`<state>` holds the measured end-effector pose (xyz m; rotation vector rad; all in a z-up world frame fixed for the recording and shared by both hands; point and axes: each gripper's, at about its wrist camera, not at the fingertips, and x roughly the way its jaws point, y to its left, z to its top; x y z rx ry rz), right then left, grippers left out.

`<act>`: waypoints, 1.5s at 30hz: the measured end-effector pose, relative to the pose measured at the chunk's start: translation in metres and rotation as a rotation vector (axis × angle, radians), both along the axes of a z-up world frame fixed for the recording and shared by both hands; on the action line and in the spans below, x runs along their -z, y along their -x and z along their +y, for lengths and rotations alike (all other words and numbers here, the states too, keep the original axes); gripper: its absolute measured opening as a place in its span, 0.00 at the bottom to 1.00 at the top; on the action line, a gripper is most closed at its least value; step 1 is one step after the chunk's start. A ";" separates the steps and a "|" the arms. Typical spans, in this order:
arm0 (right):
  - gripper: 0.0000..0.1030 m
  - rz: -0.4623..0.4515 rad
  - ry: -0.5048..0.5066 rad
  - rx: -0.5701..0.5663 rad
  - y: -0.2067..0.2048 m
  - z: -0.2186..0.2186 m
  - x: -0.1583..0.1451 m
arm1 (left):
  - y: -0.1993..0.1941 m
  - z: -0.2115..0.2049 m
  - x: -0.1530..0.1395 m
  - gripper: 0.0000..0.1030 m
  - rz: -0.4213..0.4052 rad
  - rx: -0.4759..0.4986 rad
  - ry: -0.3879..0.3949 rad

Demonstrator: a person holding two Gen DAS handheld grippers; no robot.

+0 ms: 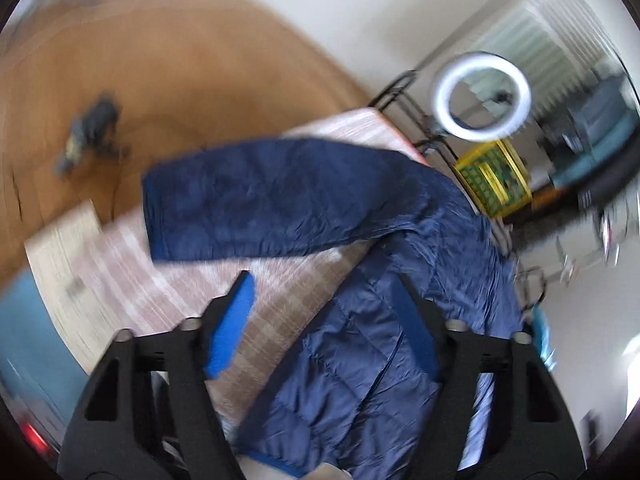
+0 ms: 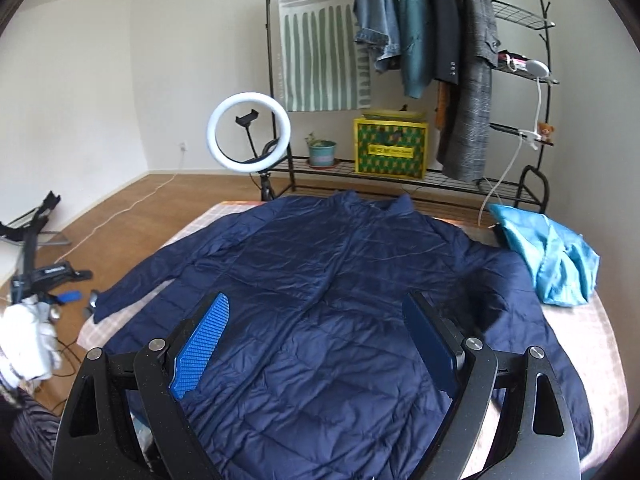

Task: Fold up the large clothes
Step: 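Grasp the navy jacket sleeve with the left tool and fold it across the body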

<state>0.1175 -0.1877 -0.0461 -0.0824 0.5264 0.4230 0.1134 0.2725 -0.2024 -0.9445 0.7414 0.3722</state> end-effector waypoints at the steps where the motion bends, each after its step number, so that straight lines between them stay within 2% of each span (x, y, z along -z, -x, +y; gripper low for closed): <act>1: 0.86 0.002 -0.003 -0.003 -0.002 0.001 0.001 | -0.002 0.006 0.011 0.57 -0.003 -0.025 0.058; 3: 0.86 0.014 -0.016 -0.011 -0.008 0.001 0.006 | -0.004 0.016 0.034 0.51 0.005 -0.087 0.146; 6: 0.86 0.032 -0.027 -0.003 -0.012 -0.004 0.014 | -0.007 0.025 0.057 0.51 0.038 -0.141 0.215; 11: 0.86 0.066 -0.025 0.004 -0.022 -0.008 0.023 | -0.010 0.036 0.073 0.51 0.066 -0.198 0.246; 18: 0.86 0.066 -0.007 0.014 -0.024 -0.007 0.028 | -0.020 0.053 0.090 0.51 0.055 -0.308 0.313; 22: 0.86 0.056 0.019 0.021 -0.024 -0.004 0.029 | -0.025 0.060 0.104 0.51 0.030 -0.381 0.385; 28: 0.86 0.070 0.024 0.032 -0.029 -0.005 0.033 | -0.034 0.070 0.107 0.51 -0.014 -0.440 0.393; 29: 0.86 0.074 0.025 0.033 -0.030 -0.005 0.034 | -0.036 0.071 0.107 0.50 -0.019 -0.443 0.388; 30: 0.86 0.077 0.025 0.034 -0.030 -0.006 0.035 | -0.037 0.072 0.107 0.40 -0.015 -0.439 0.373; 31: 0.86 0.082 0.026 0.034 -0.031 -0.006 0.036 | -0.037 0.073 0.108 0.26 -0.001 -0.428 0.354; 34: 0.86 0.101 0.029 0.029 -0.032 -0.005 0.038 | -0.041 0.072 0.110 0.10 0.021 -0.399 0.307; 37: 0.86 0.104 0.033 0.030 -0.032 -0.005 0.039 | -0.043 0.073 0.109 0.06 0.007 -0.388 0.280; 40: 0.86 0.103 0.031 0.031 -0.031 -0.006 0.038 | -0.048 0.075 0.098 0.04 -0.008 -0.357 0.221; 45: 0.86 0.143 0.010 0.056 -0.036 -0.016 0.037 | -0.063 0.068 0.050 0.03 -0.072 -0.278 0.055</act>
